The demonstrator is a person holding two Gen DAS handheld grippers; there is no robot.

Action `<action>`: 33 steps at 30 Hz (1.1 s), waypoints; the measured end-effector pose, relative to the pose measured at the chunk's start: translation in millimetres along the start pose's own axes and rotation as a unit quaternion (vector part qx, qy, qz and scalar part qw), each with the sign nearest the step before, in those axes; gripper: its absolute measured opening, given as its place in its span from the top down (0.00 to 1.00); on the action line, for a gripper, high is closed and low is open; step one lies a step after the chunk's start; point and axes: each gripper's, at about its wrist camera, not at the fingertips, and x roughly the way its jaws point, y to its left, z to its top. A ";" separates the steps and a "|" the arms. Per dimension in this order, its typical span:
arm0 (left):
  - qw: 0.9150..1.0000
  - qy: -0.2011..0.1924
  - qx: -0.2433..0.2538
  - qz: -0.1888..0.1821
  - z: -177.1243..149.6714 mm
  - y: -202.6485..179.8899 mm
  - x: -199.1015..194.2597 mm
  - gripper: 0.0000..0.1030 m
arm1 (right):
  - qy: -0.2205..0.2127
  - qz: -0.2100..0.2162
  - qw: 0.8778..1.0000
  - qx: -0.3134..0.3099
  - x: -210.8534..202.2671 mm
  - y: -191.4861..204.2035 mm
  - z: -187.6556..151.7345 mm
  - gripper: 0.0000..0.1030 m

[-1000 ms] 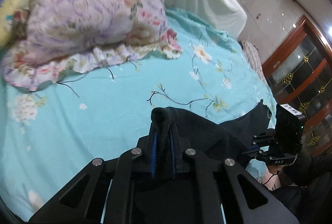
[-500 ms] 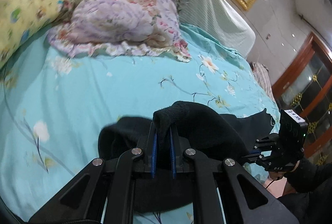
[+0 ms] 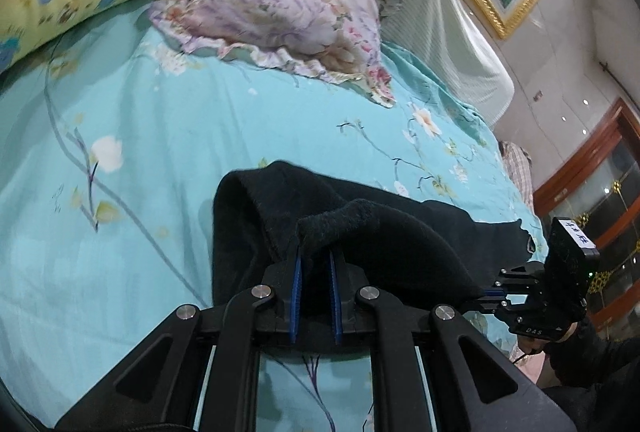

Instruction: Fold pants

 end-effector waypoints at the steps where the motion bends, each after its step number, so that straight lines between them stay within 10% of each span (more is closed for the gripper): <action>1: 1.000 0.001 -0.006 0.004 -3.0 1.9 -0.4 0.89 | 0.002 -0.002 1.000 -0.003 0.8 1.0 -0.1 0.93; 10: 0.997 -0.012 -0.070 0.026 -26.3 14.8 -17.5 0.87 | 0.005 -0.007 1.000 -0.002 0.1 2.5 2.4 0.86; 21: 0.990 -0.050 -0.118 0.055 -47.9 -7.7 -47.4 0.50 | -0.010 0.013 1.000 0.004 -11.0 11.7 0.0 0.71; 33: 0.973 -0.021 -0.223 0.058 -54.6 -17.1 -27.9 0.38 | -0.056 0.045 0.994 0.088 -33.2 -18.5 3.5 0.64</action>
